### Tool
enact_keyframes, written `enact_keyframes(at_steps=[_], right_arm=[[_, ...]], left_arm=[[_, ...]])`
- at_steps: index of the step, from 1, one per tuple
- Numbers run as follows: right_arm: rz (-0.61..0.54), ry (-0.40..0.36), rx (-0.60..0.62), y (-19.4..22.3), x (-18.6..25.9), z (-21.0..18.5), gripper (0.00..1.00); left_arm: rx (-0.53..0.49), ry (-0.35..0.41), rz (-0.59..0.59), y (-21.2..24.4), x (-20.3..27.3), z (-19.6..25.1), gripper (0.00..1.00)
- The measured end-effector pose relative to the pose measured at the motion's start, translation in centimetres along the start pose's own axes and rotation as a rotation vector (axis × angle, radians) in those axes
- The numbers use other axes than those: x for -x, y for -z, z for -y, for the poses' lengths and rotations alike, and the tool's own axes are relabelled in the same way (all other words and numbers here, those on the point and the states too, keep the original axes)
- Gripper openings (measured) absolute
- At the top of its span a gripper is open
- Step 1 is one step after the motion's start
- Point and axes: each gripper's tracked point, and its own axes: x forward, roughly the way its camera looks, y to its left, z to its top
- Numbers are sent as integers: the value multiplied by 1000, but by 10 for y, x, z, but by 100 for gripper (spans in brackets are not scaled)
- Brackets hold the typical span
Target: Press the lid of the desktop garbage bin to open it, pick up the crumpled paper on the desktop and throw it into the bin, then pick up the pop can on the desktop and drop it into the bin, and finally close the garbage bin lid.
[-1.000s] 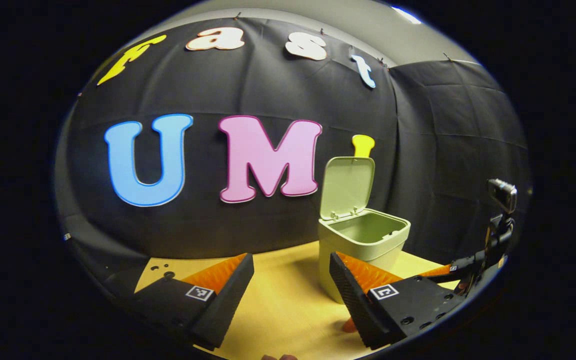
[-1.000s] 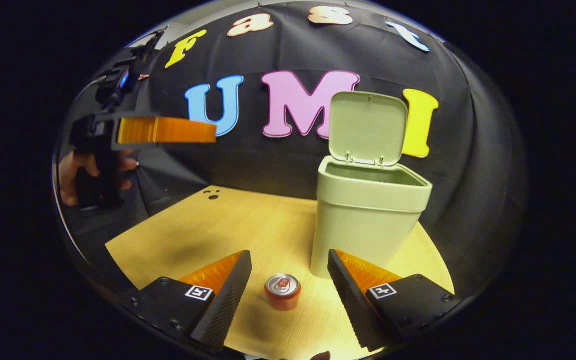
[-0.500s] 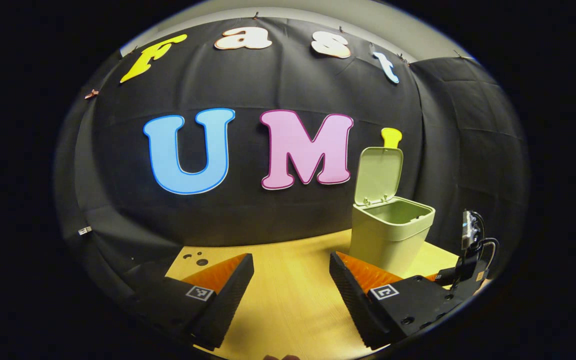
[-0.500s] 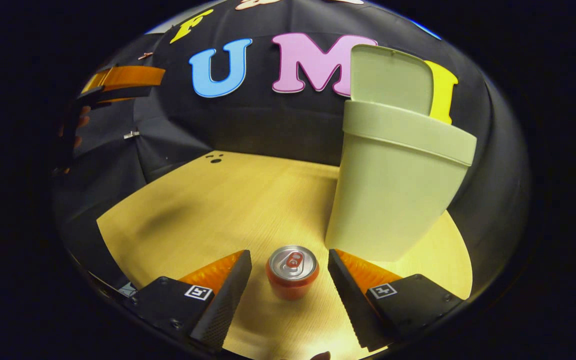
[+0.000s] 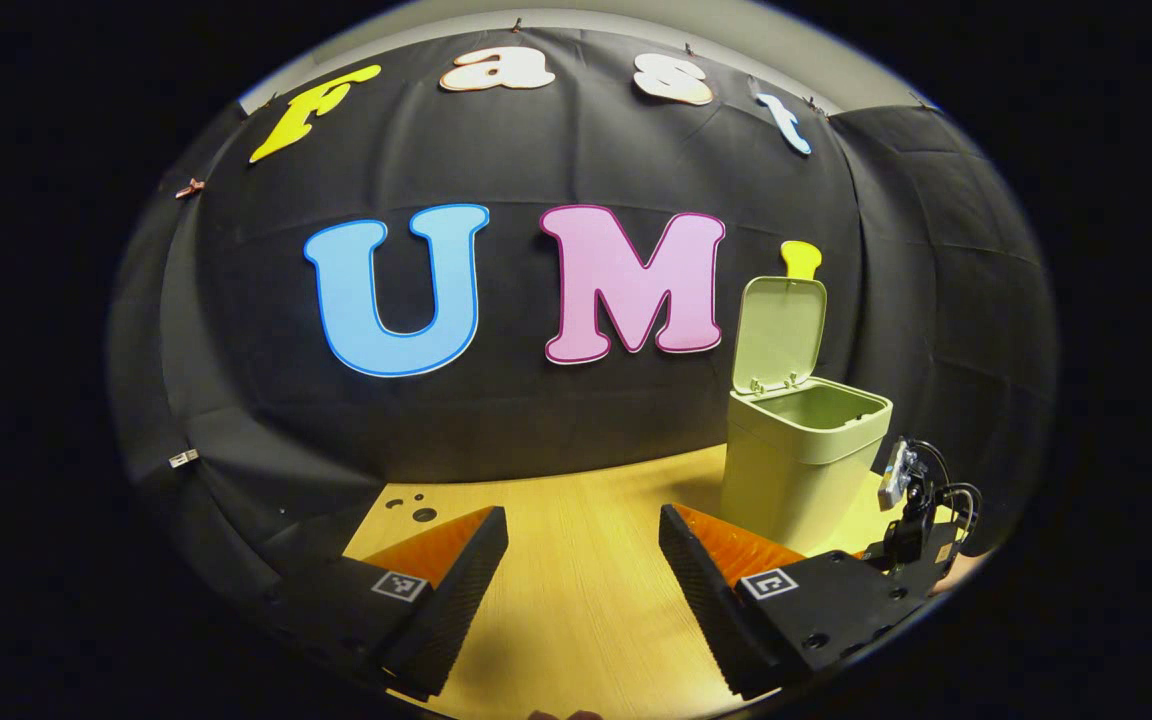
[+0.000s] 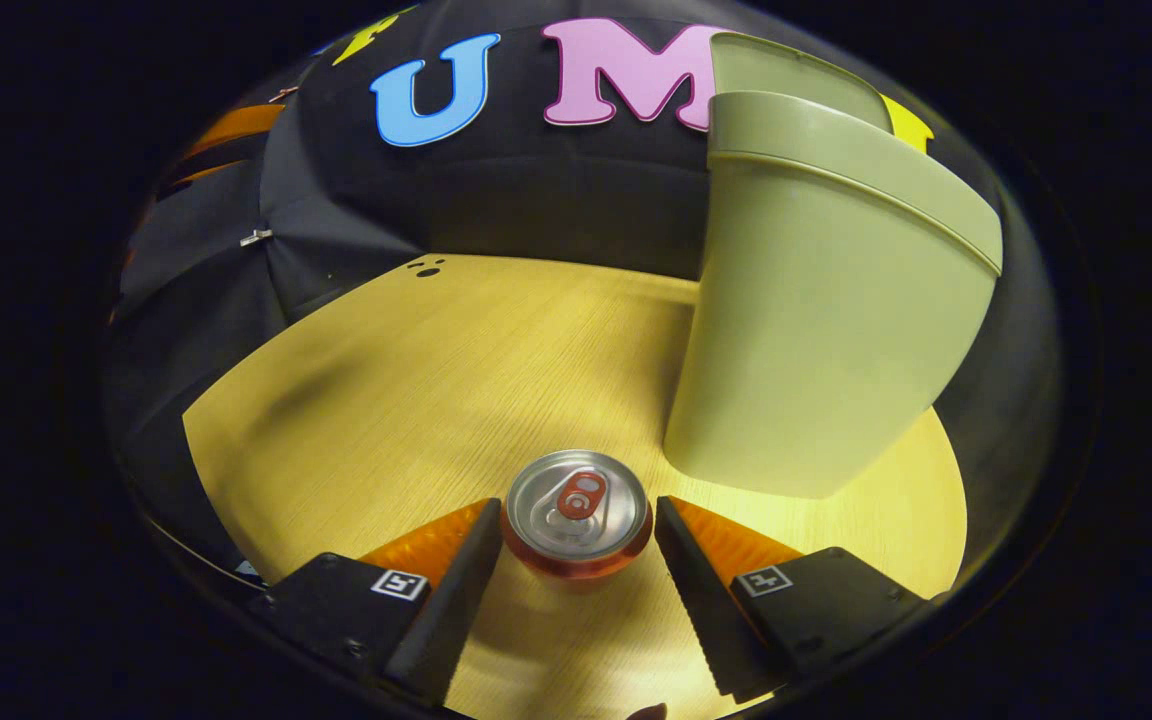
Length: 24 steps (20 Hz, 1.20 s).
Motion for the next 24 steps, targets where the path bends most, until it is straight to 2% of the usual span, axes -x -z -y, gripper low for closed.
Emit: enact_keyframes(at_steps=[1, 4, 8, 11, 12, 13, 20, 24], right_arm=[[-3, 0, 1, 1, -1, 0, 84], [18, 10, -3, -9, 9, 2, 84], [83, 22, -11, -45, 43, 10, 84], [68, 65, 7, -70, 70, 28, 84], [64, 77, 10, -78, 76, 32, 89], [69, 89, 6, -91, 86, 38, 84], [169, 93, -46, -191, 140, 63, 84], [216, 121, -54, -235, 150, 94, 84]], left_arm=[[3, 0, -4, 2, 0, 0, 98], [5, 2, -11, 5, -2, 2, 98], [10, 11, -8, 6, -6, 6, 98], [16, 19, -4, 7, -9, 11, 98], [15, 23, -2, 6, -10, 12, 98], [16, 27, -3, 8, -11, 13, 98], [38, 51, -18, 16, -13, 25, 98], [38, 50, -12, 13, -16, 27, 98]])
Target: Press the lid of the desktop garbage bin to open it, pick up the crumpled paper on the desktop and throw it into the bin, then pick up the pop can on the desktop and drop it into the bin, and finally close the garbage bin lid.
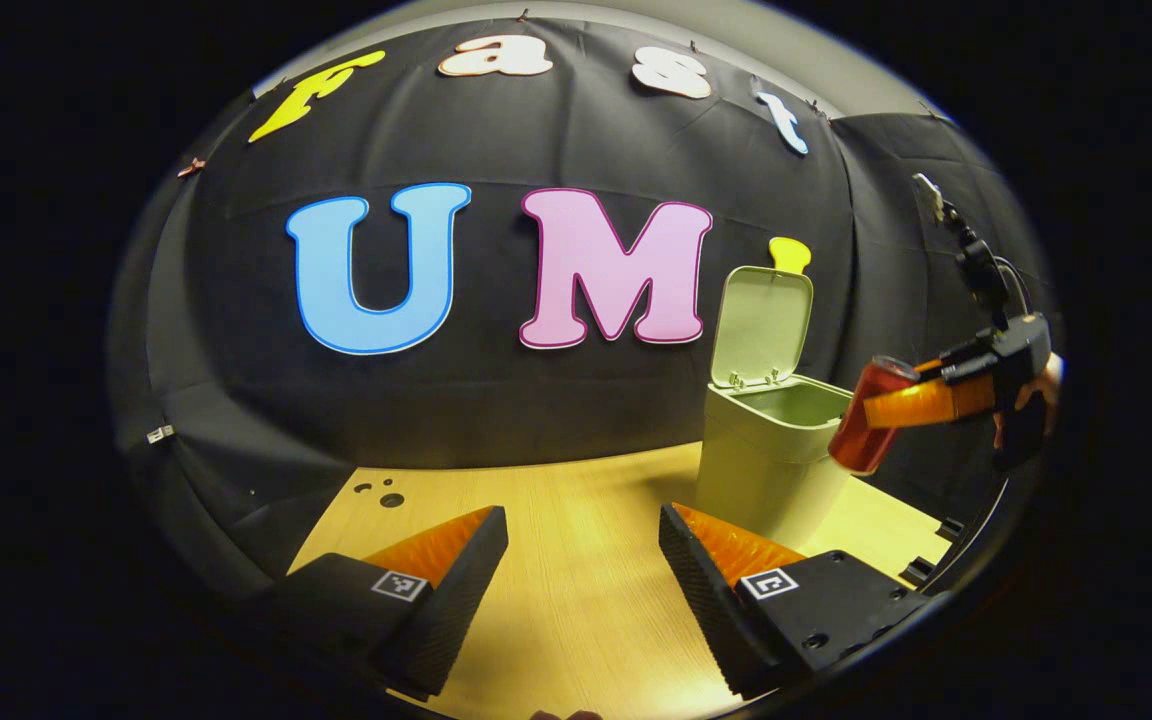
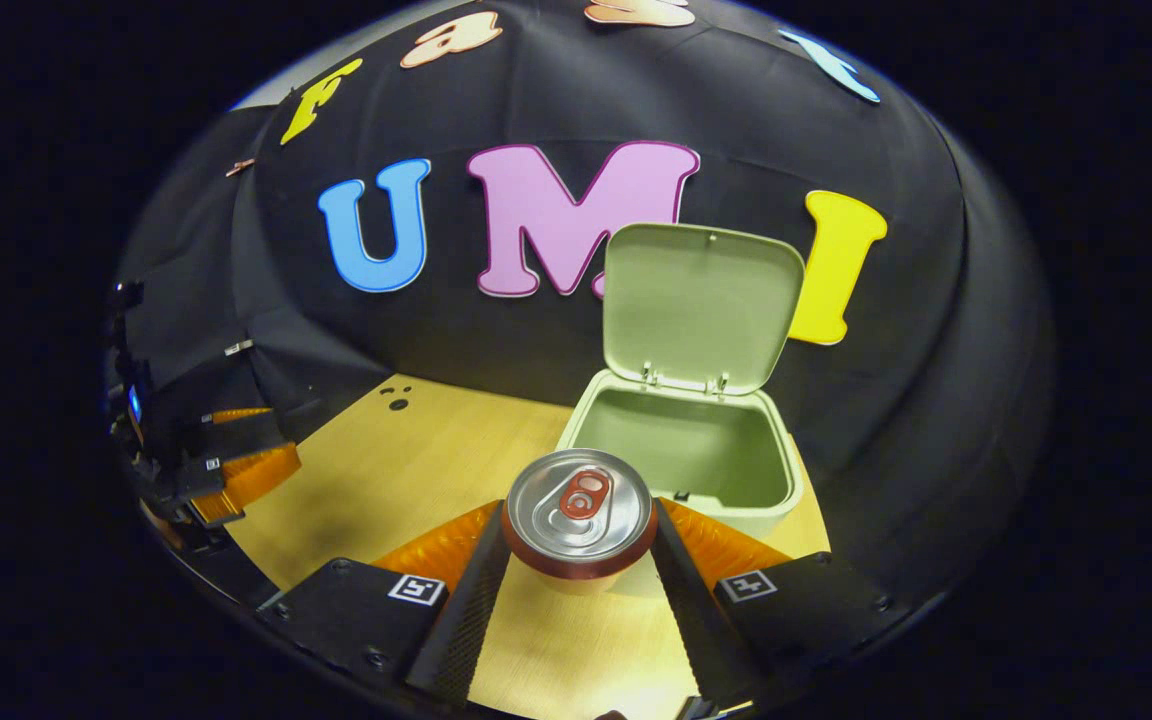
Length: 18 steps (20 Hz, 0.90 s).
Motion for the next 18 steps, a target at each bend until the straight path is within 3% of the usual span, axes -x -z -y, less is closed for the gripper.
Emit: enact_keyframes(at_steps=[4, 9, 16, 18], right_arm=[[31, 38, -31, -24, -14, 28, 84], [97, 15, -162, -53, -26, 35, 84], [119, 83, -72, -53, -63, 60, 84], [125, 70, -68, -53, -74, 57, 83]], left_arm=[[-11, -3, 8, -5, -7, 2, 98], [-19, -17, 11, -7, -11, 0, 98], [-14, -47, 2, -6, -15, -5, 98], [-9, -55, -3, -5, -15, -6, 98]])
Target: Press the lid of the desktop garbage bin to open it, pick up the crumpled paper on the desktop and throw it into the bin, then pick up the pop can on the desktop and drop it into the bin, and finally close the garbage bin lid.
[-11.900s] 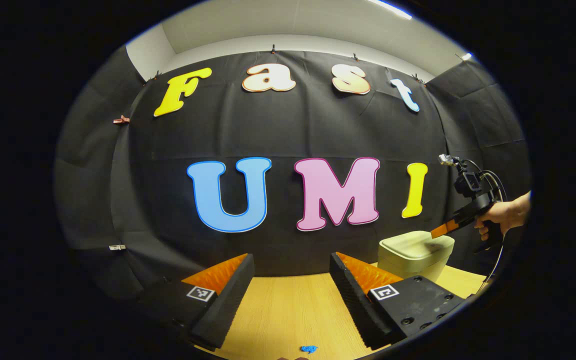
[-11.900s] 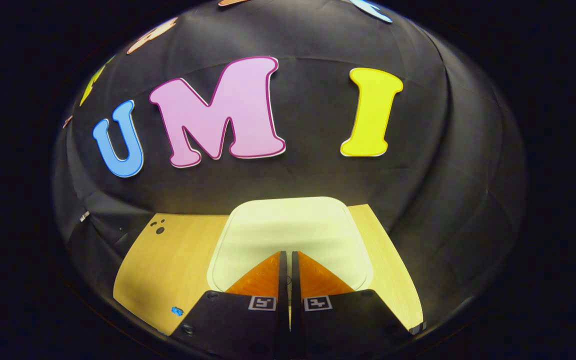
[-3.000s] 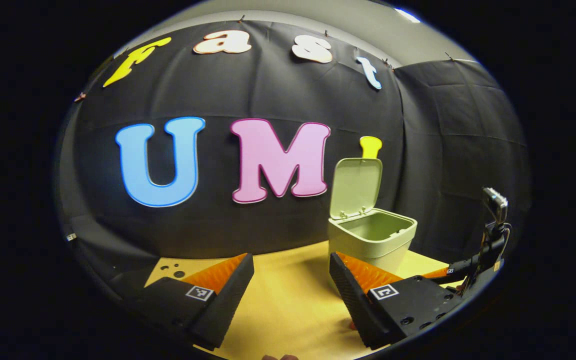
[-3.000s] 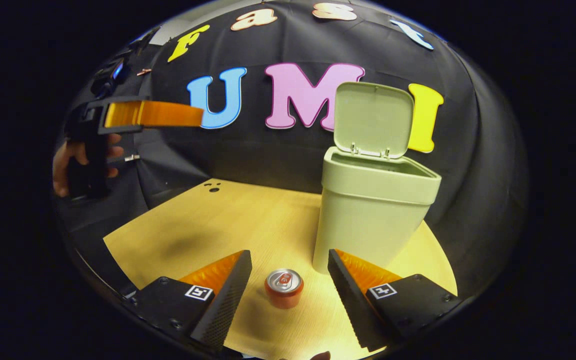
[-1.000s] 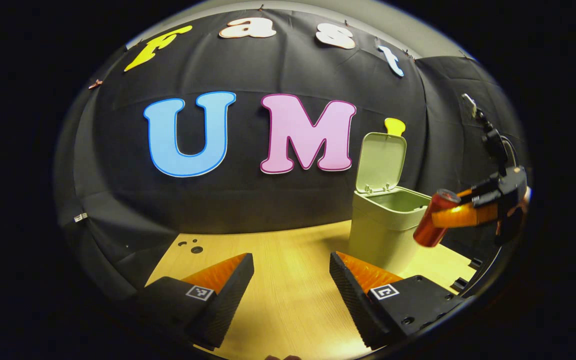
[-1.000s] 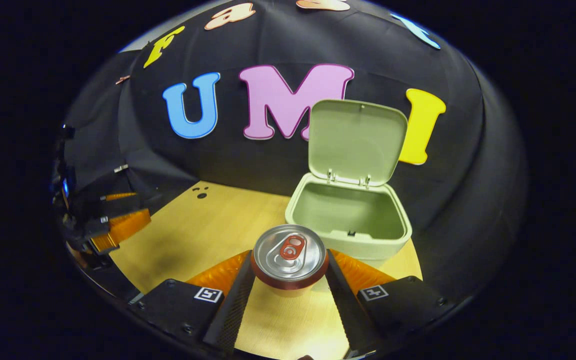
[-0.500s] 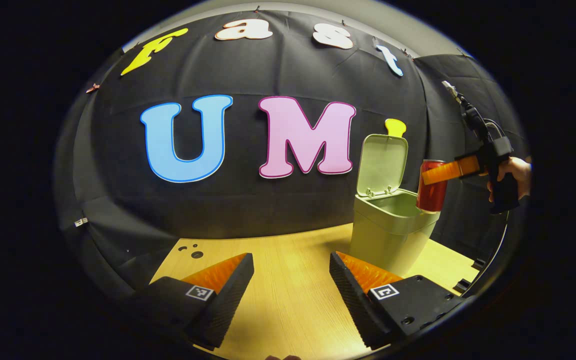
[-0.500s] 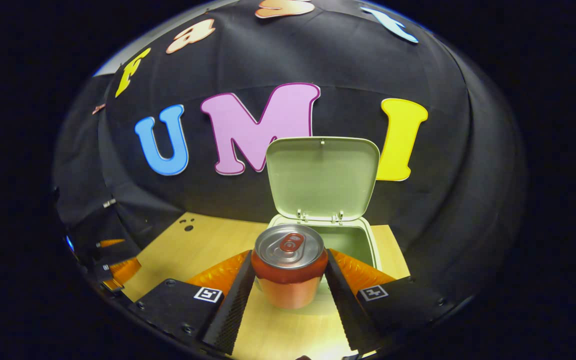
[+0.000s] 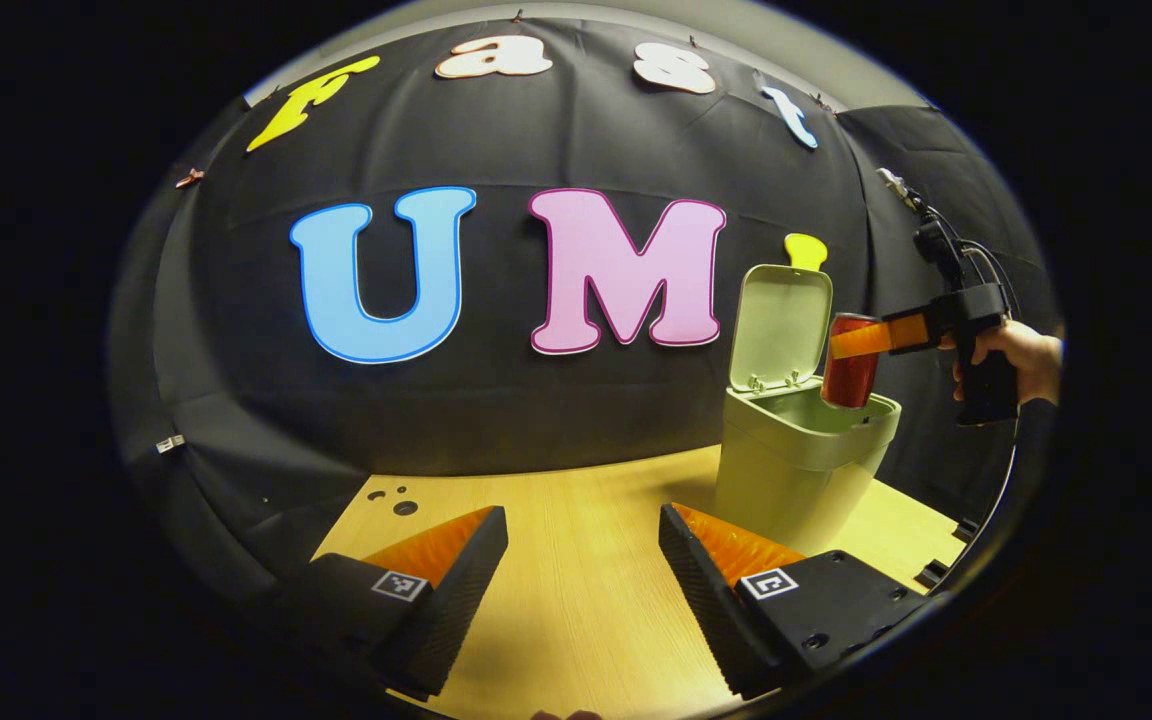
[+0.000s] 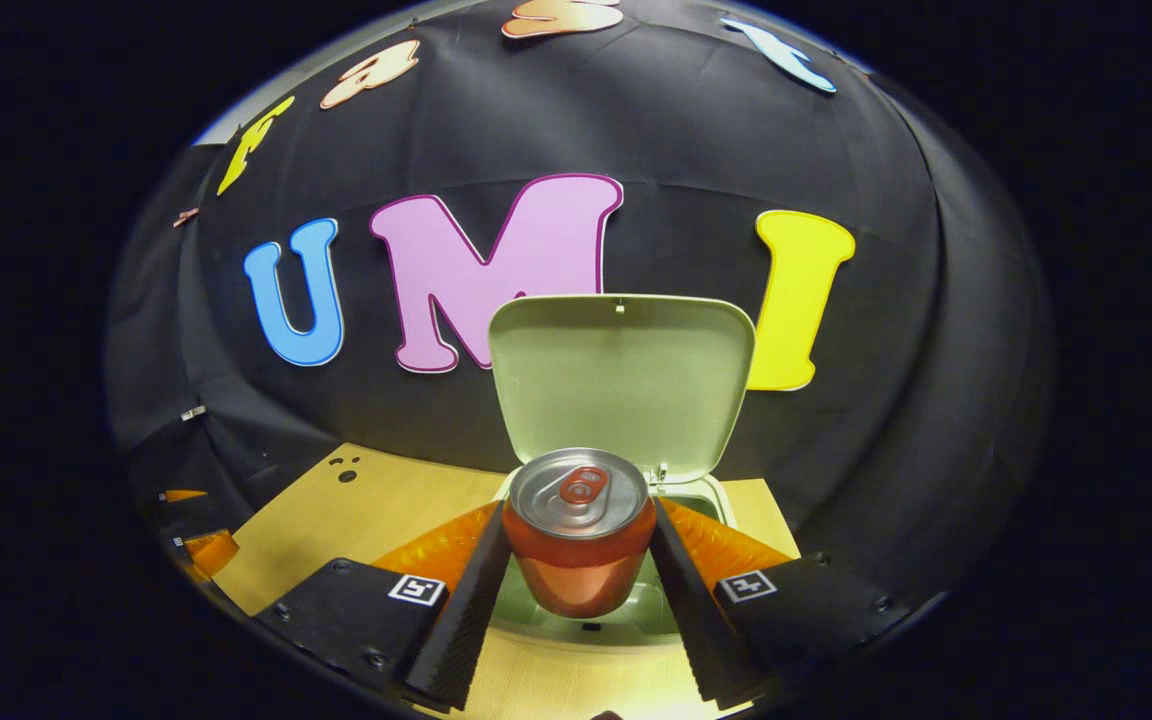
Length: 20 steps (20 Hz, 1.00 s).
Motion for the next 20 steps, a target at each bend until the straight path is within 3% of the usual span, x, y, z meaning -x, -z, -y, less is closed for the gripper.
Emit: enact_keyframes(at_steps=[12, 16, 17, 20], right_arm=[[-172, -44, 17, 70, -33, -21, 84], [-177, -41, 23, 74, -32, -21, 85], [-170, -42, 19, 73, -30, -22, 80], [-142, -44, 12, 65, -25, -22, 84]], left_arm=[[10, -23, -23, 11, 5, -5, 98], [11, -27, -24, 13, 6, -8, 98], [10, -28, -24, 13, 6, -9, 98], [8, -28, -25, 13, 4, -9, 98]])
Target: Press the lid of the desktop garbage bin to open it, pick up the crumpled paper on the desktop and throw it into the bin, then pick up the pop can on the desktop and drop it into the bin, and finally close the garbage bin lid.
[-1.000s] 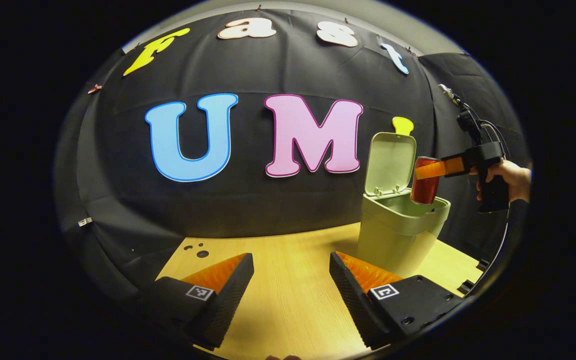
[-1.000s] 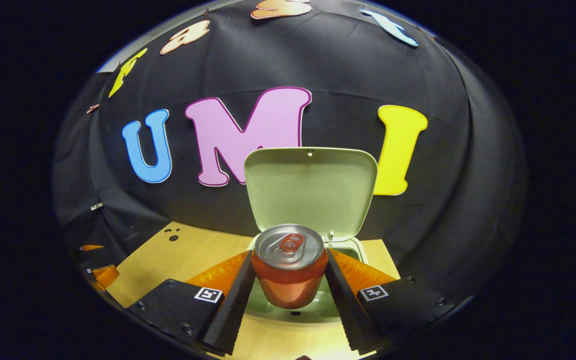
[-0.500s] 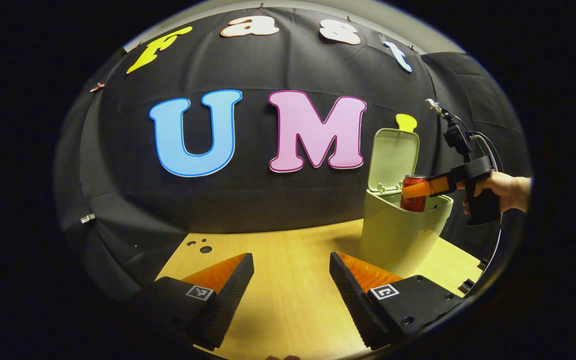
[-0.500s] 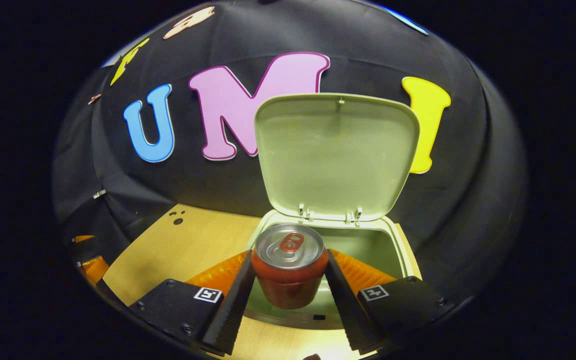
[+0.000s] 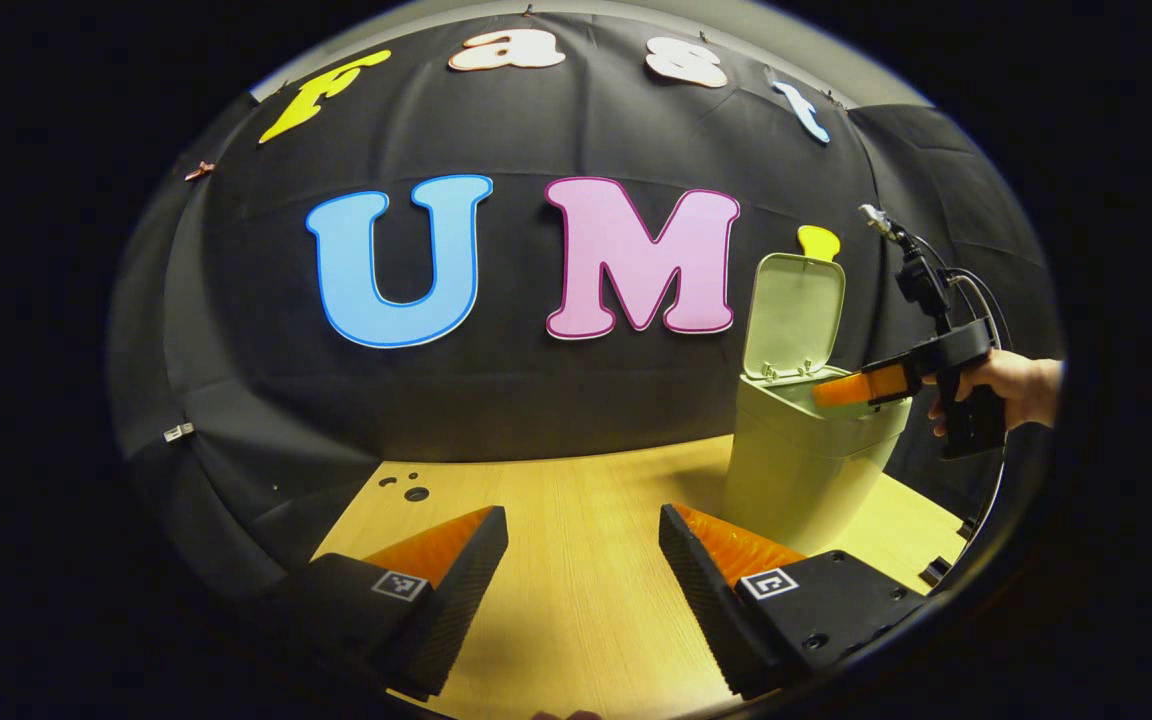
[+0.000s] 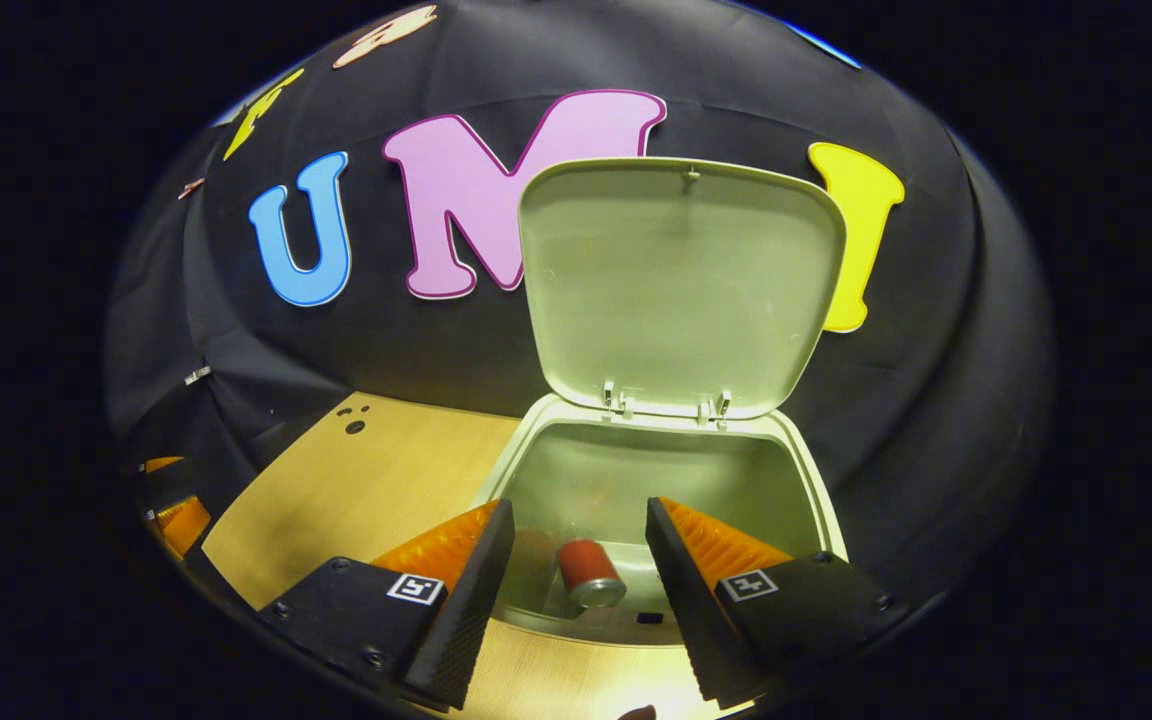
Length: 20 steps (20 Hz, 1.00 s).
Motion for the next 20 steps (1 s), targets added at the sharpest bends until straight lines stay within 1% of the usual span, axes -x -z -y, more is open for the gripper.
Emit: enact_keyframes(at_steps=[5, 9, 14, 17, 20], right_arm=[[64, 14, -18, -22, 21, 4, 84], [153, 34, -19, -66, 46, 10, 84], [265, 45, -1, -125, 65, 18, 84], [307, 54, 18, -154, 68, 22, 84], [338, 86, 43, -178, 63, 29, 84]], left_arm=[[-1, 4, 3, -1, -1, 3, 98], [2, 20, 5, -2, -2, 9, 98], [-1, 36, 14, -5, 0, 16, 98], [-2, 43, 18, -4, 3, 21, 98], [-3, 45, 16, -2, 7, 23, 98]])
